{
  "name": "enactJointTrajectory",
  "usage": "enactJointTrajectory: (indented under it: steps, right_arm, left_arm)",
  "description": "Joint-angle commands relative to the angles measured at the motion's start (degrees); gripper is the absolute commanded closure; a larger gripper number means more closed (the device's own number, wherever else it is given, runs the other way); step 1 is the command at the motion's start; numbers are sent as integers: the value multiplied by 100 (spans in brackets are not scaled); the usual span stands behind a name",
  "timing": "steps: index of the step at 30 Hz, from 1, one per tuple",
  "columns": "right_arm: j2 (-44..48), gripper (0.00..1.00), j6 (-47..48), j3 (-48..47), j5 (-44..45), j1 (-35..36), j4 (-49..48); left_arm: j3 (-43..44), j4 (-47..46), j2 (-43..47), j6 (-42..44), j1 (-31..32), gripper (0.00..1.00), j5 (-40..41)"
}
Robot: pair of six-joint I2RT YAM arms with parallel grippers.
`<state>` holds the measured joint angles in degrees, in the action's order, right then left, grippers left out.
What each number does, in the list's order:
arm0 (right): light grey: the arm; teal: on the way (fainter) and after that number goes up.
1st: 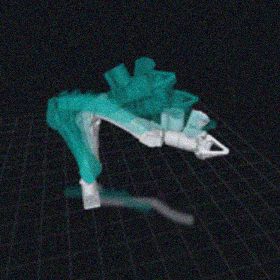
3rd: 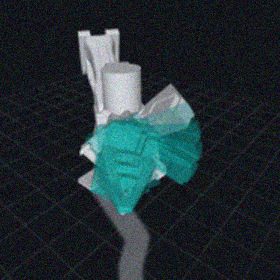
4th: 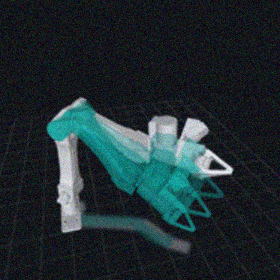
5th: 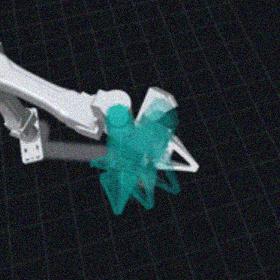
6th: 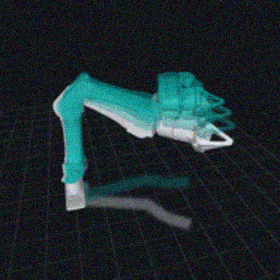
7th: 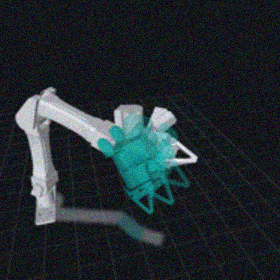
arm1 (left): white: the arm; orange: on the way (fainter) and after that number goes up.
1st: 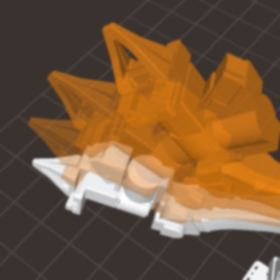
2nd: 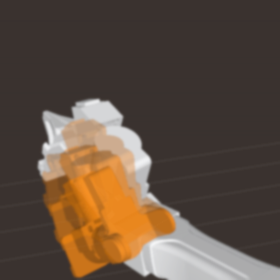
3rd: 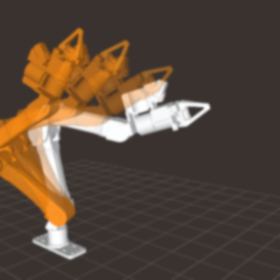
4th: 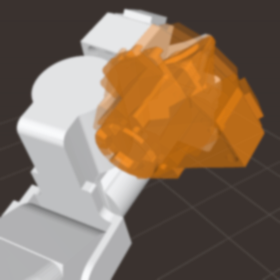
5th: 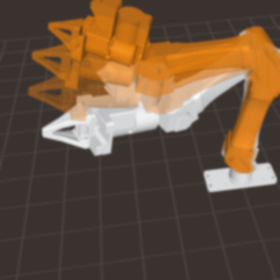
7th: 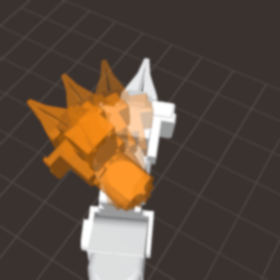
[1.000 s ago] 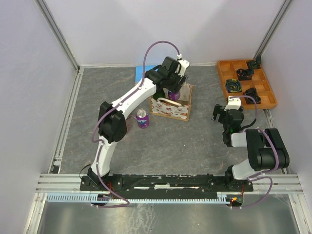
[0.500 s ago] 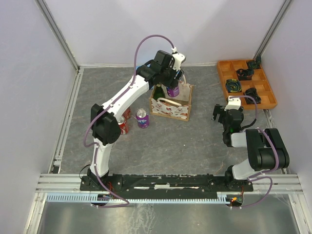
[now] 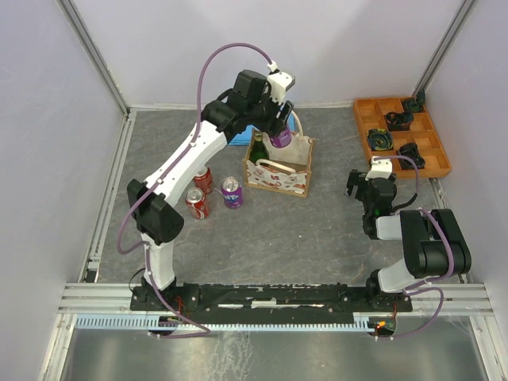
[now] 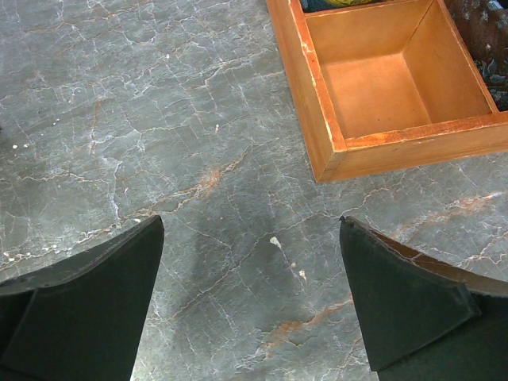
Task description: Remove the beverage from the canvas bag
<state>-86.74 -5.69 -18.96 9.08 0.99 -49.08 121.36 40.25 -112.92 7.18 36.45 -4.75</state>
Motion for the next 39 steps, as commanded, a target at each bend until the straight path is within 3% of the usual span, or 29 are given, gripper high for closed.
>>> enactJointTrajectory:
  steps: [1, 12, 15, 26, 32, 39]
  right_arm:
    - [19, 1, 68, -125, -20, -3, -191]
    - [19, 1, 69, -124, -20, -3, -195]
    - [24, 1, 60, -124, -20, -3, -191]
    - [19, 1, 59, -125, -20, -3, -191]
    - [21, 1, 64, -125, -21, -3, -194]
    - [17, 1, 67, -125, -16, -3, -192]
  left_arm:
    - [-45, -609, 1155, 254, -14, 97, 68]
    - [-2277, -1276, 3181, 376, -14, 97, 1643]
    - [-2764, -1382, 3632, 272, -14, 97, 1692]
    - [-5368, -2403, 4728, 156, -15, 97, -425]
    - [-5908, -2731, 4523, 237, 9, 97, -1025]
    - [-6193, -3025, 4049, 357, 145, 97, -1191]
